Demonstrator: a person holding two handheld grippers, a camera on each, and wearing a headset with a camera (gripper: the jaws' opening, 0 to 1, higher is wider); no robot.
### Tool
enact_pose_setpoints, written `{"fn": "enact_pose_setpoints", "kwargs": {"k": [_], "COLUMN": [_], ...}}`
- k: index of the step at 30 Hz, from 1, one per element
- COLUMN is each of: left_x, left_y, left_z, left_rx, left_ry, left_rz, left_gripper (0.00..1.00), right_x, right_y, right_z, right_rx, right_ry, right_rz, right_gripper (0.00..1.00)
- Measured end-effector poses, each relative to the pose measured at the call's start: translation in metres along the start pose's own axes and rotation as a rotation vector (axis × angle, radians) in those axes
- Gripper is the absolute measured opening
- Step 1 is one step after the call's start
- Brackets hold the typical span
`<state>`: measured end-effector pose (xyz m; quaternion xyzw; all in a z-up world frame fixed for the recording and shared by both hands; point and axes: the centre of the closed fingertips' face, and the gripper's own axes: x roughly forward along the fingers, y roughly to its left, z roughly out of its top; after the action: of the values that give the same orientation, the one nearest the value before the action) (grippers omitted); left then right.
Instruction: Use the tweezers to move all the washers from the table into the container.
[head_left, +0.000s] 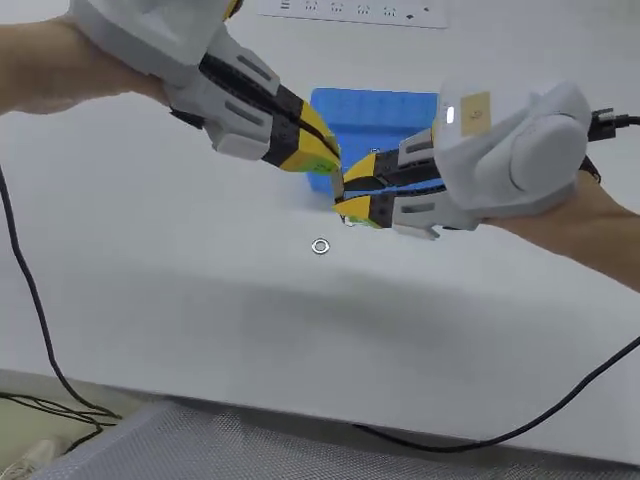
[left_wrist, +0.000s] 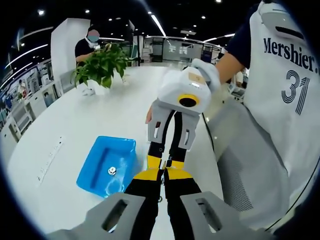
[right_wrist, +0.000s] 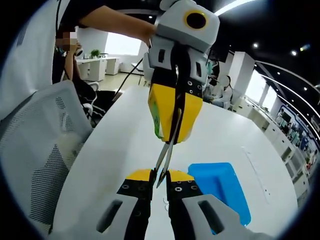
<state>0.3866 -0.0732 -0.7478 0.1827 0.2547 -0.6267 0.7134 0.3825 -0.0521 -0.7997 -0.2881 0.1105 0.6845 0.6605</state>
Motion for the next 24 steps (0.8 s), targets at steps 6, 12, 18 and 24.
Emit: {"fn": "enact_pose_setpoints", "kwargs": {"k": [6, 12, 18, 24], "left_x": [-0.001, -0.002, 0.002, 0.003], "left_y": [-0.005, -0.014, -0.015, -0.013], "left_z": [-0.012, -0.017, -0.022, -0.025], "left_rx": [-0.021, -0.022, -0.03, -0.026], "left_ry": [0.002, 0.001, -0.002, -0.003], "left_rz": [0.005, 0.011, 0.015, 0.023], "left_gripper": [0.06, 0.06, 0.06, 0.06], "right_x": [0.01, 0.017, 0.021, 0.024], "right_y": [0.011, 0.016, 0.018, 0.015], "right_z": [-0.002, -0.005, -0.01, -0.013], "right_rx": [0.007, 0.009, 0.004, 0.005], "right_ry": [0.002, 0.001, 0.009, 0.012], "right_rz": [0.026, 0.041, 0.049, 0.042], "right_gripper": [0.11, 0.11, 0.11, 0.11]}}
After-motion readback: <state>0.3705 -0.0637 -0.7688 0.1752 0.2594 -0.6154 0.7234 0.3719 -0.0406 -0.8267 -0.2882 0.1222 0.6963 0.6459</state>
